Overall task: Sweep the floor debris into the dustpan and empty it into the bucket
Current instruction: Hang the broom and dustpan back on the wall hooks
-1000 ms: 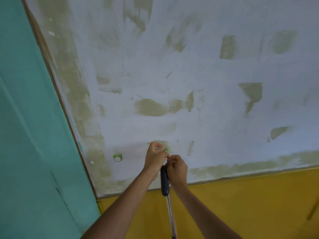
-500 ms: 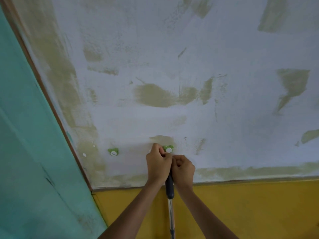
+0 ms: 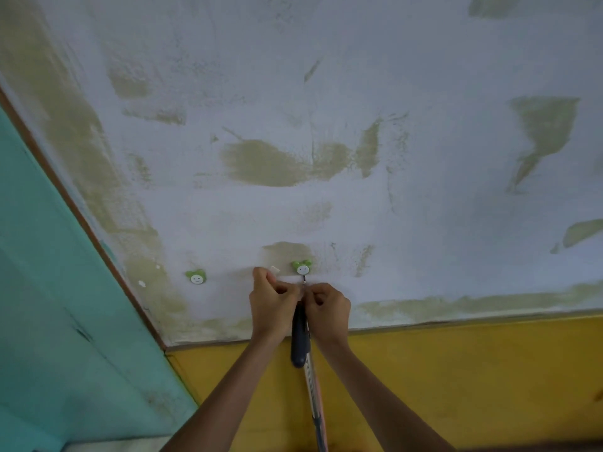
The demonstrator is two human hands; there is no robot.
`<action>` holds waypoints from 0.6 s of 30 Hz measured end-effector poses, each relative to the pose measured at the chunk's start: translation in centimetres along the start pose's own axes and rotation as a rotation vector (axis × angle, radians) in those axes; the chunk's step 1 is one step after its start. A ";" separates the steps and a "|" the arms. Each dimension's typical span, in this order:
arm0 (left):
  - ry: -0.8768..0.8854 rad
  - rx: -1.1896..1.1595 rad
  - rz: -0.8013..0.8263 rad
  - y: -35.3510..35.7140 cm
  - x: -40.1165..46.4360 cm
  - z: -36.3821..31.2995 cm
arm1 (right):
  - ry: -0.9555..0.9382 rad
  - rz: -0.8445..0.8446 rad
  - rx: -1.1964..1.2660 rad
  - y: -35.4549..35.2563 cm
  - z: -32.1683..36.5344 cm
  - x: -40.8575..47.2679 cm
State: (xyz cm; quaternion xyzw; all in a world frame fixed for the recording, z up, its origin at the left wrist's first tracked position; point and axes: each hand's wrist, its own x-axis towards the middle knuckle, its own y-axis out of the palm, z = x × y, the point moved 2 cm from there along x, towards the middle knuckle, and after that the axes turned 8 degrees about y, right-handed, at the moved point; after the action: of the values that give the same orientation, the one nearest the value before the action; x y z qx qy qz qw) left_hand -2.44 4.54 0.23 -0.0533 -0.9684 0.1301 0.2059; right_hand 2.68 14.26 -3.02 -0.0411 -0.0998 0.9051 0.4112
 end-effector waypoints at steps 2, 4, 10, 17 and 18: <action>0.031 0.053 0.047 0.2 0.0 0.5 | 0.004 0.004 -0.023 0.0 -0.2 -0.2; 0.066 0.121 0.070 0.5 0.0 0.6 | -0.013 0.011 -0.052 0.0 -0.5 -0.3; 0.157 0.181 0.021 0.9 -0.6 -0.3 | -0.109 0.001 -0.209 -1.0 0.3 -0.3; -0.058 0.094 0.116 1.2 -2.3 0.2 | -0.002 0.208 -0.193 -1.9 -0.2 -0.9; -0.065 0.112 0.149 0.8 -2.4 -0.1 | 0.007 0.233 -0.216 -2.1 -0.2 -1.0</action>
State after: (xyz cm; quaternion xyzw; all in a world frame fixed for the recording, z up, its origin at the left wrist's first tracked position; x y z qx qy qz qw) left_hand -0.22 4.99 -0.84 -0.1092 -0.9592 0.2004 0.1668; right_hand 4.90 14.88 -2.78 -0.0995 -0.1899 0.9305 0.2969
